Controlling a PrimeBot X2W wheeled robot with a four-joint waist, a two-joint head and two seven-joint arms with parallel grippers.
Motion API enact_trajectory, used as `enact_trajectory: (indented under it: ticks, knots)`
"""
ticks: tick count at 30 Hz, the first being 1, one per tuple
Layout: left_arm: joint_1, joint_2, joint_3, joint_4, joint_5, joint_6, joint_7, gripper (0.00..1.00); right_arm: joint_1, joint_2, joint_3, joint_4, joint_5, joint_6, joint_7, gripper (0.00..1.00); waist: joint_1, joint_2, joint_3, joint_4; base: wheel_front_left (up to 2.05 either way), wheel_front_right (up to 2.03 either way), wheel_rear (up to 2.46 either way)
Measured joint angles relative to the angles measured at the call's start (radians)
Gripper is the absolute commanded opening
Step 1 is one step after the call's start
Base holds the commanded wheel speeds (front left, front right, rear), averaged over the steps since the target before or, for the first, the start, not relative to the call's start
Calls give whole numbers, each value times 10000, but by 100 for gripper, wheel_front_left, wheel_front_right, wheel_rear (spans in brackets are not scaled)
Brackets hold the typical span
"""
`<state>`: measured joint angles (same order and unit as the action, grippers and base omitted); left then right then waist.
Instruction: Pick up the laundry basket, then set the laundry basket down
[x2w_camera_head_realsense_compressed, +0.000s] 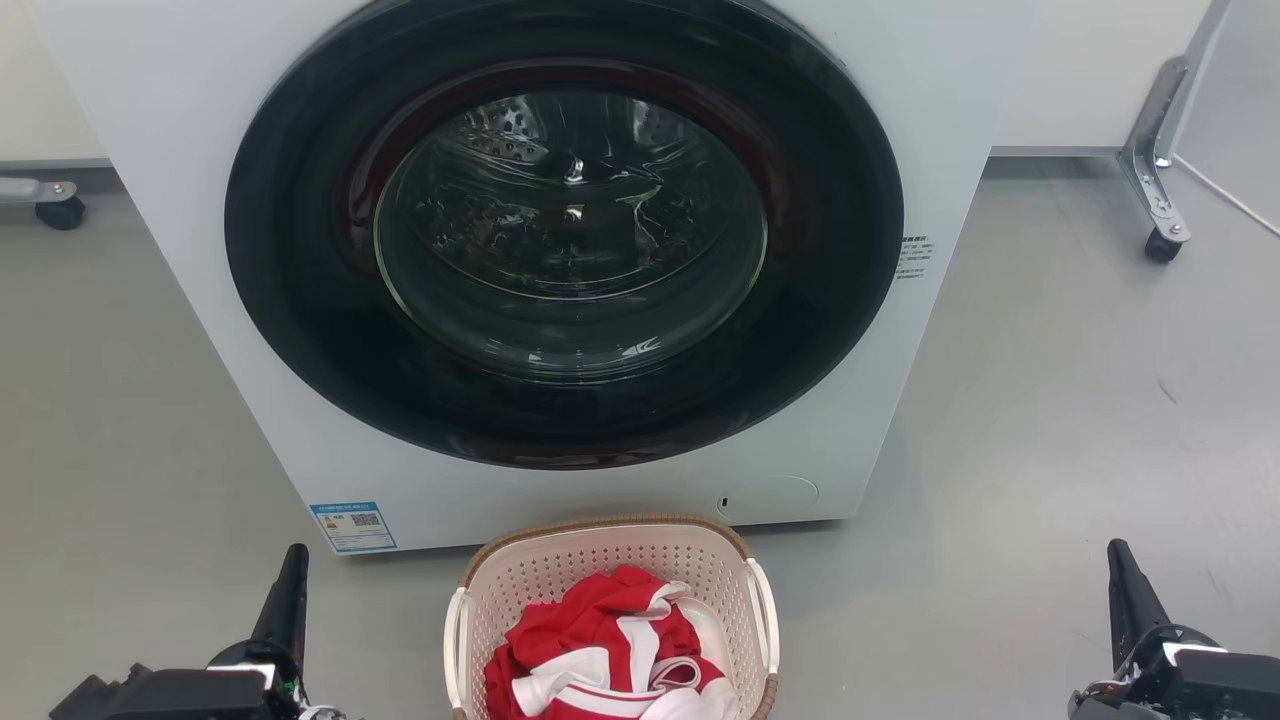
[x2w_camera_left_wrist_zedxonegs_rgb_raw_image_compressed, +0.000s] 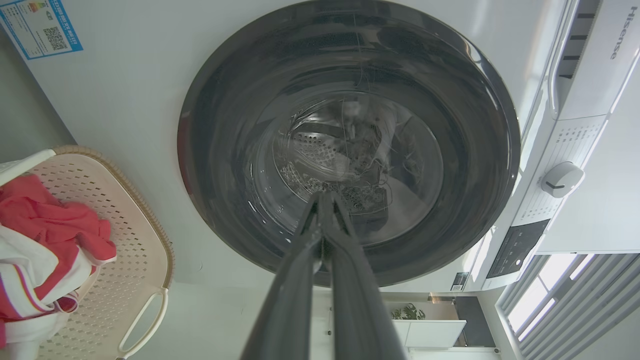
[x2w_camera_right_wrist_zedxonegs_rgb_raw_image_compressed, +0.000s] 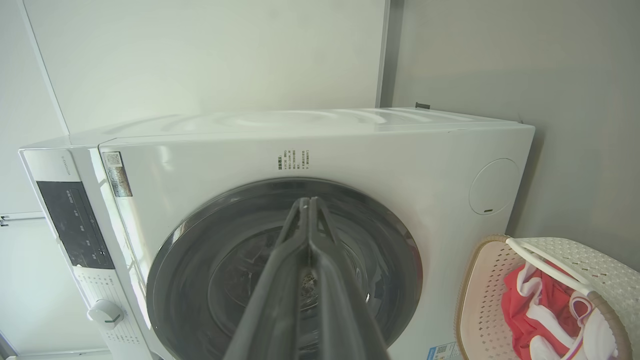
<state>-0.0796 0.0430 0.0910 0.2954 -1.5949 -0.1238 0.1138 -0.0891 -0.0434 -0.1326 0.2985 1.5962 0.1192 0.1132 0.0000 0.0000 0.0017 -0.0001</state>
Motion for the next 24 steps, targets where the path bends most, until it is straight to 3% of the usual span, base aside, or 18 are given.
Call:
enact_trajectory:
  ticks: [24]
  knots:
    - [0, -6, 2, 8, -56, 0, 0, 0, -29, 2, 0, 0, 8, 12, 0, 0, 0, -1, 0, 0, 0, 0, 0]
